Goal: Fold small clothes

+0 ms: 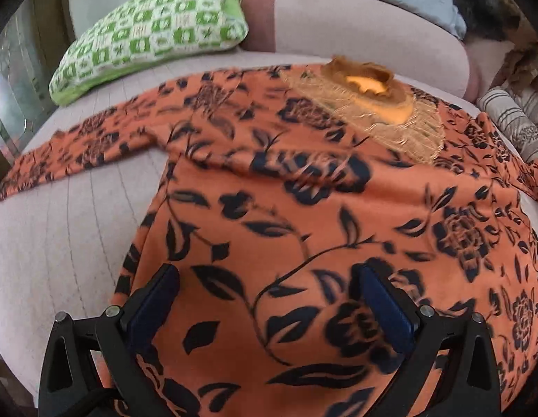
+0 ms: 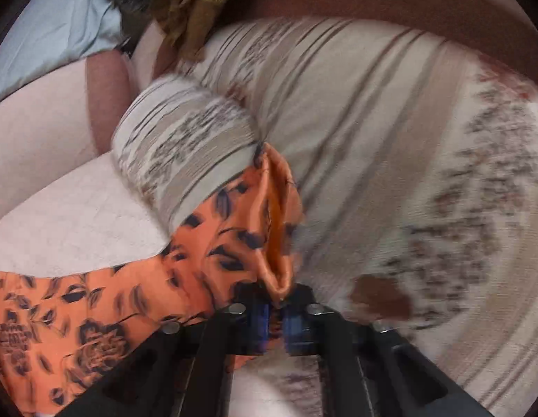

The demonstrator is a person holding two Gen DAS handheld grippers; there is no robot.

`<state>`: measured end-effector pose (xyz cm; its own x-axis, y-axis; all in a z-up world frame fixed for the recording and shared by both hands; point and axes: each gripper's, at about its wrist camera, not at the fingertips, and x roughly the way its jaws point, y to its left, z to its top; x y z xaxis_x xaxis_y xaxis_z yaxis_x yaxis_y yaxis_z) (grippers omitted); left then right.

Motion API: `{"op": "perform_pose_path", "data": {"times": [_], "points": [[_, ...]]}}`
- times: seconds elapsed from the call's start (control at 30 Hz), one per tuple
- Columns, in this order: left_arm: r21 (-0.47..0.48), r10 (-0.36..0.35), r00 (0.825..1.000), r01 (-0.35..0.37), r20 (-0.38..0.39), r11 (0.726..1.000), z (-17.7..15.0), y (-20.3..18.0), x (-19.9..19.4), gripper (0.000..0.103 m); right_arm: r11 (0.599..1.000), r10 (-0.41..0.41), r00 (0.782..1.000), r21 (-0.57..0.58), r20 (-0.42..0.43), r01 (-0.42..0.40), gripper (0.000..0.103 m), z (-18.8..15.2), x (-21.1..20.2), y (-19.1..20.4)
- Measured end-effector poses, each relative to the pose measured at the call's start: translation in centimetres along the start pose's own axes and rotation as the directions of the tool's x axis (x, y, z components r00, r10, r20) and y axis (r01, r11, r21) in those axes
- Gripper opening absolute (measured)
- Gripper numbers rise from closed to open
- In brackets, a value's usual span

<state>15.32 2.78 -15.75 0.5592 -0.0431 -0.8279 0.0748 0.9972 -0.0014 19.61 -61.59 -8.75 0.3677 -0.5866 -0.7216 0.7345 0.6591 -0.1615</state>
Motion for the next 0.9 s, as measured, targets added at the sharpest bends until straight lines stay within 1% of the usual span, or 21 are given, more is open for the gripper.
{"op": "perform_pose_path", "data": {"times": [0.07,0.1,0.17,0.2,0.23,0.3,0.33,0.43,0.5,0.53,0.57,0.6,0.63,0.67,0.7,0.73,0.77,0.8,0.83,0.87,0.9], "points": [[-0.016,-0.015,1.0,0.015,0.016,1.0,0.1,0.5,-0.2,0.103,0.997,0.078,0.996,-0.03,0.046,-0.077,0.005,0.8,-2.7,1.4],[-0.028,-0.028,0.999,0.029,0.02,0.999,0.1,0.7,-0.2,0.103,0.991,0.126,0.989,-0.046,0.079,-0.123,0.005,1.2,-4.7,2.3],[-0.041,-0.049,0.998,0.05,0.031,0.998,-0.1,1.1,-0.3,0.103,0.97,0.237,0.963,-0.09,0.129,-0.226,0.005,1.9,-9.2,4.9],[-0.042,-0.059,0.998,0.06,0.037,0.997,-0.2,1.2,-0.5,0.103,0.953,0.295,0.943,-0.118,0.152,-0.279,0.005,1.9,-12.0,6.4],[-0.042,-0.067,0.997,0.068,0.039,0.997,-0.3,1.3,-0.6,0.103,0.925,0.373,0.912,-0.142,0.173,-0.351,0.005,1.9,-15.3,8.3],[-0.053,-0.086,0.995,0.088,0.042,0.995,-0.3,1.6,-0.7,0.103,0.867,0.494,0.849,-0.171,0.188,-0.467,0.005,1.9,-20.1,11.5],[-0.065,-0.095,0.994,0.098,0.045,0.993,-0.3,1.9,-0.9,0.103,0.824,0.564,0.803,-0.188,0.192,-0.534,0.005,1.6,-22.9,13.8],[-0.113,-0.123,0.991,0.128,0.054,0.985,-0.1,2.8,-1.2,0.103,0.709,0.704,0.688,-0.233,0.174,-0.666,0.005,-0.4,-28.7,19.9],[-0.149,-0.132,0.989,0.14,0.064,0.979,0.0,3.5,-1.4,0.103,0.637,0.769,0.628,-0.211,0.114,-0.742,0.006,-2.5,-29.8,24.0],[-0.17,-0.136,0.988,0.146,0.072,0.974,0.0,3.9,-1.5,0.103,0.6,0.797,0.6,-0.203,0.07,-0.774,0.009,-3.9,-29.8,26.5],[-0.184,-0.137,0.988,0.149,0.077,0.971,0.0,4.1,-1.6,0.103,0.569,0.817,0.576,-0.198,0.028,-0.798,0.009,-5.5,-29.3,28.8],[-0.202,-0.138,0.987,0.152,0.082,0.968,0.1,4.5,-1.6,0.103,0.544,0.83,0.557,-0.194,-0.015,-0.816,0.013,-7.3,-28.4,31.2],[-0.213,-0.138,0.987,0.154,0.087,0.965,0.0,4.8,-1.7,0.103,0.527,0.833,0.549,-0.206,-0.067,-0.825,0.029,-9.0,-27.1,33.4],[-0.224,-0.14,0.986,0.157,0.092,0.962,0.0,5.0,-1.7,0.103,0.519,0.819,0.555,-0.227,-0.144,-0.824,0.048,-10.5,-25.6,35.6],[-0.227,-0.145,0.985,0.164,0.097,0.96,-0.1,5.1,-1.7,0.103,0.52,0.798,0.565,-0.233,-0.212,-0.822,0.09,-12.0,-24.4,36.9],[-0.227,-0.149,0.984,0.168,0.101,0.959,-0.1,5.2,-1.8,0.103,0.514,0.789,0.559,-0.224,-0.256,-0.828,0.091,-13.4,-23.0,37.4],[-0.225,-0.149,0.983,0.17,0.108,0.96,-0.2,5.2,-1.9,0.103,0.511,0.787,0.553,-0.212,-0.275,-0.833,0.091,-14.6,-22.3,37.0],[-0.224,-0.145,0.983,0.167,0.112,0.96,-0.3,5.3,-2.1,0.103,0.517,0.784,0.555,-0.2,-0.278,-0.832,0.091,-15.1,-21.6,36.0],[-0.219,-0.138,0.984,0.159,0.11,0.963,-0.2,5.2,-2.3,0.103,0.522,0.788,0.554,-0.186,-0.269,-0.833,0.091,-15.3,-21.2,34.1],[-0.215,-0.133,0.984,0.155,0.116,0.964,0.0,5.2,-2.7,0.103,0.532,0.786,0.561,-0.179,-0.259,-0.828,0.091,-15.4,-21.1,32.5],[-0.212,-0.13,0.982,0.158,0.139,0.964,0.4,5.2,-3.3,0.103,0.552,0.778,0.579,-0.175,-0.245,-0.815,0.091,-15.0,-20.0,30.8]]}}
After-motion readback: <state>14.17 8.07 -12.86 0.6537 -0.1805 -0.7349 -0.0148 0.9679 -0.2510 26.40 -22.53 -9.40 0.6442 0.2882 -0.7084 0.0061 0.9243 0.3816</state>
